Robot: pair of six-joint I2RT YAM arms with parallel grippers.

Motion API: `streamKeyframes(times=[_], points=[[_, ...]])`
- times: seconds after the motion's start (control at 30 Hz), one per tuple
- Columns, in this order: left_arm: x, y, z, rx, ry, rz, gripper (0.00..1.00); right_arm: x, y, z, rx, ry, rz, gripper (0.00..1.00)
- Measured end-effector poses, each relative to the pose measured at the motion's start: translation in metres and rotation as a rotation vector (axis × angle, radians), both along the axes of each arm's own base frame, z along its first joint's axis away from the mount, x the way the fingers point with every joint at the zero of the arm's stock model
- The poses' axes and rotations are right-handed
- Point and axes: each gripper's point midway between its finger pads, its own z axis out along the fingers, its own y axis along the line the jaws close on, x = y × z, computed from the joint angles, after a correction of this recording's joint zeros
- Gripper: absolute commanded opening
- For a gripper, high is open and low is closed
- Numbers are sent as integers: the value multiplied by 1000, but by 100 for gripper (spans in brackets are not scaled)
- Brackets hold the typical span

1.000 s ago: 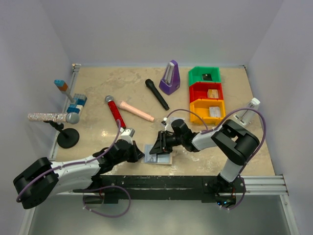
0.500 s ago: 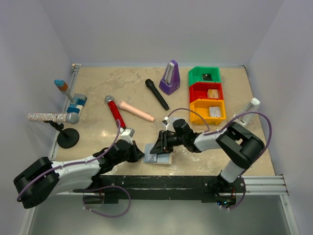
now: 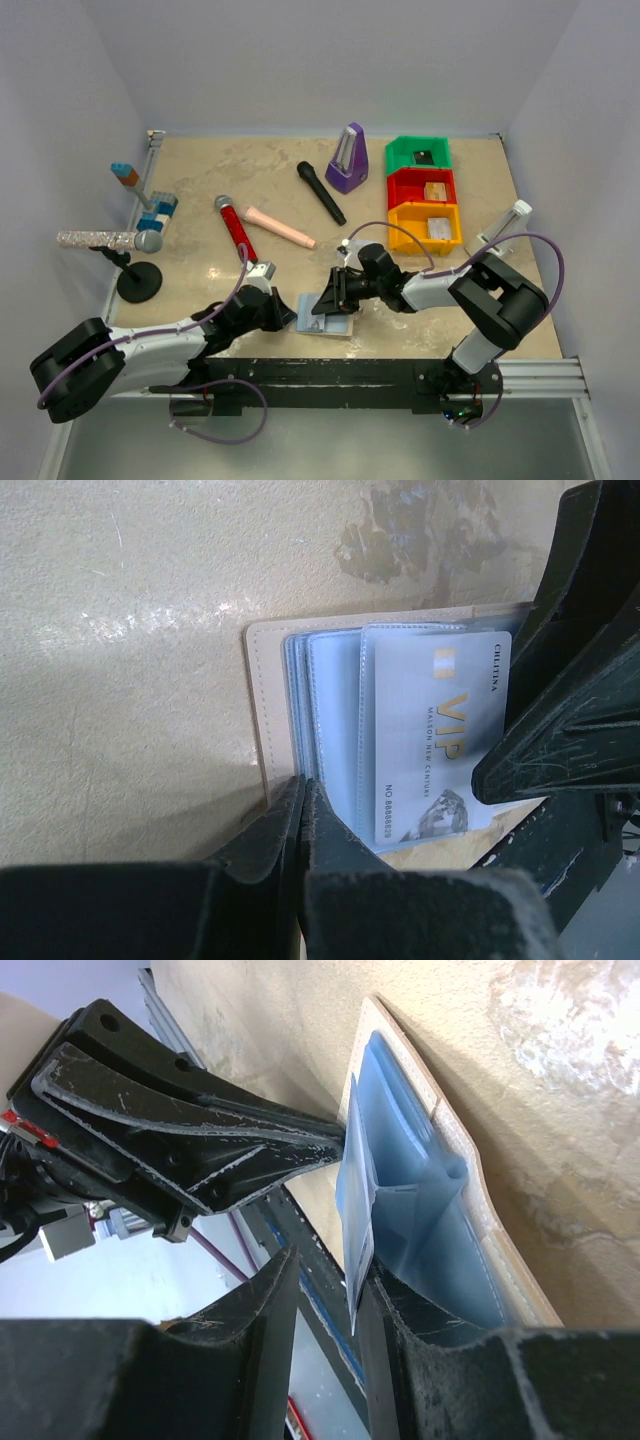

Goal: Take the credit cards out of the card holder
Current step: Remove the credit card from the card holder.

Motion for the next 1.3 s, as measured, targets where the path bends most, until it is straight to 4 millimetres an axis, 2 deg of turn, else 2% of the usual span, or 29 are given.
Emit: streamKeyframes(times=[0.6,1.3], points=[[2,-2,-1,-6,-4,5,0,1,-11,0,-11,-13,-13,31],[2,-2,-1,-11,4,15,0,-1,-26,-4,-34,-13,-27,20]])
